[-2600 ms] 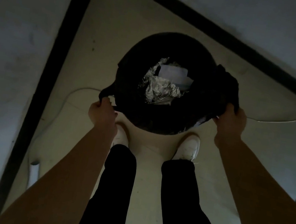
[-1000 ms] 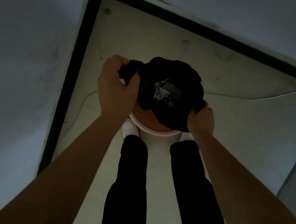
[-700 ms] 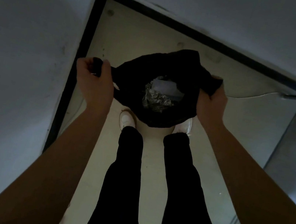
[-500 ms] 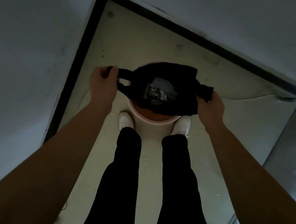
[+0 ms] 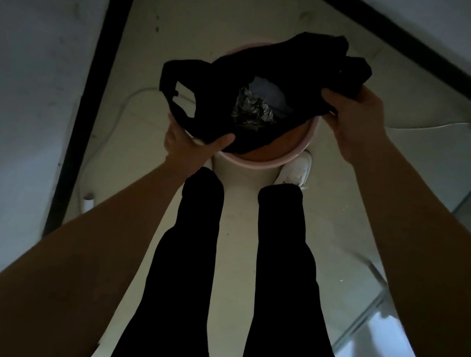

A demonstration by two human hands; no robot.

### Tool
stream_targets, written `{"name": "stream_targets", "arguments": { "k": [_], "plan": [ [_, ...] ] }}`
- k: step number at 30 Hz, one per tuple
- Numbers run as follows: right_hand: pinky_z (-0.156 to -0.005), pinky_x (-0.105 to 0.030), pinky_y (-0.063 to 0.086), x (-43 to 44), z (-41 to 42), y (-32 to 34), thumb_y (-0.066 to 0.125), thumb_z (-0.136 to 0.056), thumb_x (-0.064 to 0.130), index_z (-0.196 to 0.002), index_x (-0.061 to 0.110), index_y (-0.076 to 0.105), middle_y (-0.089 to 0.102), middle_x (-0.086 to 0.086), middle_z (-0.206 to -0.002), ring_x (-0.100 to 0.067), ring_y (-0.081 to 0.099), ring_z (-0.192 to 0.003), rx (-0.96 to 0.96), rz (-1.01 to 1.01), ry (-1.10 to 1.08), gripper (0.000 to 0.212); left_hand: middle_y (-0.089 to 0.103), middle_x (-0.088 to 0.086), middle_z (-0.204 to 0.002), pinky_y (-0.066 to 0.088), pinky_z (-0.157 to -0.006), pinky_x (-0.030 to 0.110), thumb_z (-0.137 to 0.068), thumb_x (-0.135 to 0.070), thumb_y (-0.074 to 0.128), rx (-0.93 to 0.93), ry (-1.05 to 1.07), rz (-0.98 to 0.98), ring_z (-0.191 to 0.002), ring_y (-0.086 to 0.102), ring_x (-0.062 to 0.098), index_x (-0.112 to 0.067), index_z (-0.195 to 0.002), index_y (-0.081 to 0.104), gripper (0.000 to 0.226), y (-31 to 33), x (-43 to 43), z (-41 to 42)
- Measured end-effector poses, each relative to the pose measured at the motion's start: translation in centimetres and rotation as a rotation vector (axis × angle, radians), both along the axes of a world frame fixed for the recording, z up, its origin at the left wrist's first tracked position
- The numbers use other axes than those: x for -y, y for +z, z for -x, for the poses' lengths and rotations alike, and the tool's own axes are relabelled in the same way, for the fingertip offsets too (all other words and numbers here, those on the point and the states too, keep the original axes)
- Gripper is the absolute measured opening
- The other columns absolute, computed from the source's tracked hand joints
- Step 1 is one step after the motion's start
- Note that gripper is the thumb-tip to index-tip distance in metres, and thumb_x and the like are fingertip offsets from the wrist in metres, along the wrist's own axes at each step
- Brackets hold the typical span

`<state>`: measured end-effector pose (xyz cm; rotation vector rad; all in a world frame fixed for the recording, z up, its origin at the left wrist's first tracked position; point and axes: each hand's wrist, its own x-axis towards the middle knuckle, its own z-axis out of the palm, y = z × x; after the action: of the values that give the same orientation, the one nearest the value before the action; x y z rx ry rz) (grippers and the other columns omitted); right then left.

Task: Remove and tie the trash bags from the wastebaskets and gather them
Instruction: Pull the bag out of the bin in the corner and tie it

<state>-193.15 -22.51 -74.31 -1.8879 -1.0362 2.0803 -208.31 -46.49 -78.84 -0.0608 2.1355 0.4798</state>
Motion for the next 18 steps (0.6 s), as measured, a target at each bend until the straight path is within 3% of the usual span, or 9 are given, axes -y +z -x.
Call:
{"name": "stream_targets", "arguments": {
  "k": [3,6,8,10,12,13,15,17,18],
  "plan": [
    [-0.085,-0.029,0.058,-1.1,0.5,-1.2,0.070,-0.084,-0.003,-0.135,0.009,0.054,0.065,-0.006,-0.127,-0.017,0.068,-0.109,-0.086,-0.012,0.135,0.055,0.017,0.008,-0.165,0.018,-0.123,0.046,-0.037,-0.088,0.074,-0.023,-0.100,0.016,-0.152,0.016,0.026,-0.023,-0.158,0.001,0.156,-2.3,-1.3,0.7],
    [-0.094,-0.029,0.055,-1.4,0.0,-3.2,0.082,-0.077,0.011,-0.139,0.015,0.049,0.060,0.002,-0.131,-0.014,0.063,-0.117,0.035,-0.178,0.418,0.070,0.009,0.013,-0.165,0.015,-0.123,0.045,-0.062,-0.077,0.072,-0.152,-0.201,-0.005,-0.152,0.010,0.029,-0.016,-0.159,0.003,0.134,-3.1,-4.5,2.2],
    [-0.099,-0.035,0.051,-1.0,-0.9,-5.2,0.090,-0.065,0.037,-0.140,0.017,0.046,0.054,0.001,-0.135,-0.017,0.056,-0.123,0.217,-0.320,0.590,0.089,0.010,0.017,-0.164,0.014,-0.122,0.045,-0.078,-0.065,0.069,-0.253,-0.218,-0.069,-0.152,0.010,0.031,-0.007,-0.157,0.008,0.115,-3.7,-7.2,3.2],
    [-0.105,-0.044,0.047,-0.4,-1.7,-7.1,0.086,-0.043,0.072,-0.144,0.017,0.040,0.049,-0.005,-0.142,-0.022,0.050,-0.131,0.406,-0.364,0.625,0.123,0.018,0.022,-0.161,0.016,-0.120,0.043,-0.090,-0.053,0.061,-0.315,-0.264,-0.184,-0.151,0.014,0.036,-0.004,-0.153,0.023,0.089,-4.3,-9.9,4.1],
    [-0.116,-0.049,0.033,0.5,-1.9,-8.5,0.078,-0.038,0.083,-0.154,0.016,0.021,0.031,-0.010,-0.156,-0.027,0.032,-0.145,0.538,-0.341,0.660,0.145,0.039,0.027,-0.150,0.024,-0.117,0.040,-0.091,-0.045,0.044,-0.295,-0.284,-0.290,-0.145,0.030,0.040,-0.003,-0.137,0.048,0.063,-5.0,-11.6,5.2],
    [-0.121,-0.048,0.022,0.9,-1.7,-8.9,0.079,-0.045,0.080,-0.157,0.015,0.008,0.017,-0.013,-0.162,-0.029,0.019,-0.150,0.589,-0.306,0.713,0.147,0.052,0.026,-0.138,0.033,-0.113,0.040,-0.088,-0.041,0.041,-0.249,-0.218,-0.345,-0.134,0.045,0.037,0.001,-0.128,0.054,0.059,-4.9,-12.0,5.6],
    [-0.123,-0.047,0.007,1.6,-1.1,-9.5,0.074,-0.060,0.076,-0.156,0.014,-0.009,-0.008,-0.016,-0.164,-0.032,-0.004,-0.152,0.671,-0.254,0.851,0.141,0.070,0.019,-0.106,0.049,-0.084,0.034,-0.087,-0.036,0.043,-0.184,0.004,-0.415,-0.092,0.065,0.020,-0.001,-0.109,0.059,0.044,-3.8,-12.5,5.6],
    [-0.123,-0.049,-0.002,1.6,0.4,-10.1,0.067,-0.064,0.079,-0.156,0.016,-0.013,-0.019,-0.016,-0.162,-0.034,-0.014,-0.151,0.682,-0.273,0.917,0.136,0.069,0.005,-0.067,0.048,-0.064,0.029,-0.097,-0.034,0.046,-0.136,0.161,-0.445,-0.062,0.061,0.014,-0.010,-0.080,0.056,0.031,-2.9,-12.4,5.4],
    [-0.122,-0.049,-0.004,1.5,1.2,-10.4,0.065,-0.065,0.080,-0.156,0.017,-0.010,-0.019,-0.017,-0.162,-0.035,-0.016,-0.150,0.664,-0.323,0.911,0.135,0.063,0.002,-0.056,0.051,-0.064,0.031,-0.102,-0.033,0.045,-0.095,0.229,-0.447,-0.057,0.063,0.016,-0.013,-0.068,0.054,0.041,-2.8,-12.0,5.3]
  ]
}}
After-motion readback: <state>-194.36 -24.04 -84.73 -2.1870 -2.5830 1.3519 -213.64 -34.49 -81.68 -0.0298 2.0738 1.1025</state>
